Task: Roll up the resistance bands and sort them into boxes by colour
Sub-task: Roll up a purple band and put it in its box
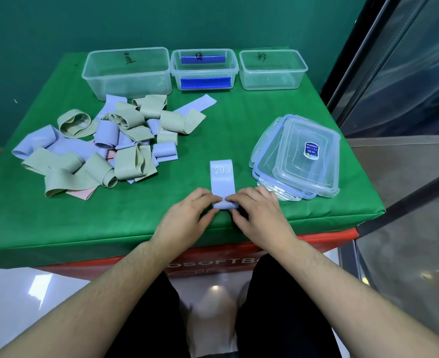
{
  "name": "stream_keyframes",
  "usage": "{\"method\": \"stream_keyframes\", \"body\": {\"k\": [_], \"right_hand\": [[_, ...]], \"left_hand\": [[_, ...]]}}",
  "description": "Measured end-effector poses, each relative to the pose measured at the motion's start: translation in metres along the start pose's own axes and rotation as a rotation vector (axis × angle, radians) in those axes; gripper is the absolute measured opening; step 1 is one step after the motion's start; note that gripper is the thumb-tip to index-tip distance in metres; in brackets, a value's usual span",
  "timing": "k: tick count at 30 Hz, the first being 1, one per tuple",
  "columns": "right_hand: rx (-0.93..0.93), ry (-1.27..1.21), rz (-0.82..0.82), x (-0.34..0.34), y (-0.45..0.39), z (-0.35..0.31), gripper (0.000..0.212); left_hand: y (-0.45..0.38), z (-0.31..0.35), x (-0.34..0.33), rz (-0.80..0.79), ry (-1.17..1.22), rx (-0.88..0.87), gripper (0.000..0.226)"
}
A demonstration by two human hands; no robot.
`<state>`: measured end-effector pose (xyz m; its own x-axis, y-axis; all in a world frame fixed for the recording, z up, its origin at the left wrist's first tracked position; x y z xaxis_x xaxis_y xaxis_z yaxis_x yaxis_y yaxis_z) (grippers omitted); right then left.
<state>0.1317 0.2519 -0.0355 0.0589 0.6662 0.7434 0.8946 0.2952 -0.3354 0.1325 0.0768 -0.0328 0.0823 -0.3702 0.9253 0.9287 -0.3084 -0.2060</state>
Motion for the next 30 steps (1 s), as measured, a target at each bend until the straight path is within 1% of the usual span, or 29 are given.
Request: {"method": "stream_keyframes", "body": {"k": [5,9,14,18,22,28,30], "right_hand": [[-0.003,0.010,-0.009,-0.001,-0.004,0.003,0.027],[0.028,0.015,0.040,0.000,-0.005,0.001,0.028],[0.022,0.005,0.030,0.000,-0.005,0.000,0.026],[0.021,0.020,0.026,-0.001,-0.011,0.003,0.023],[0.019,0.022,0.012,-0.003,-0.015,0.005,0.025],[0.054,0.031,0.061,0.001,-0.015,0.005,0.024],[0.043,0.017,0.045,0.001,-0.015,0.007,0.023]], "left_hand": [[0.004,0.001,-0.002,0.033,-0.030,-0.034,0.027],[-0.002,0.001,-0.003,0.022,-0.047,-0.009,0.028],[-0.005,0.002,-0.001,-0.008,-0.057,0.015,0.032],[-0.005,0.001,0.001,0.021,-0.036,0.039,0.030],[-0.006,0.002,0.001,0.022,-0.054,0.035,0.029],[-0.011,0.002,0.002,0.013,-0.074,0.063,0.029],[-0.011,0.002,0.001,0.009,-0.081,0.075,0.030]]}}
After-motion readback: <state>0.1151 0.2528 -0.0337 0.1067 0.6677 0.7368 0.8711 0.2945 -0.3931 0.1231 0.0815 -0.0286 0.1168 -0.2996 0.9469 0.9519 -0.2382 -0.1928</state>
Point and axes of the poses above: each hand's wrist, its own y-axis away from the middle knuckle, its own x-axis out of the back of the hand, z = x × y, the point moved 4 cm from there along -y, towards the middle knuckle, and after that the axes turned 14 degrees about -y, right-handed, at the moved point
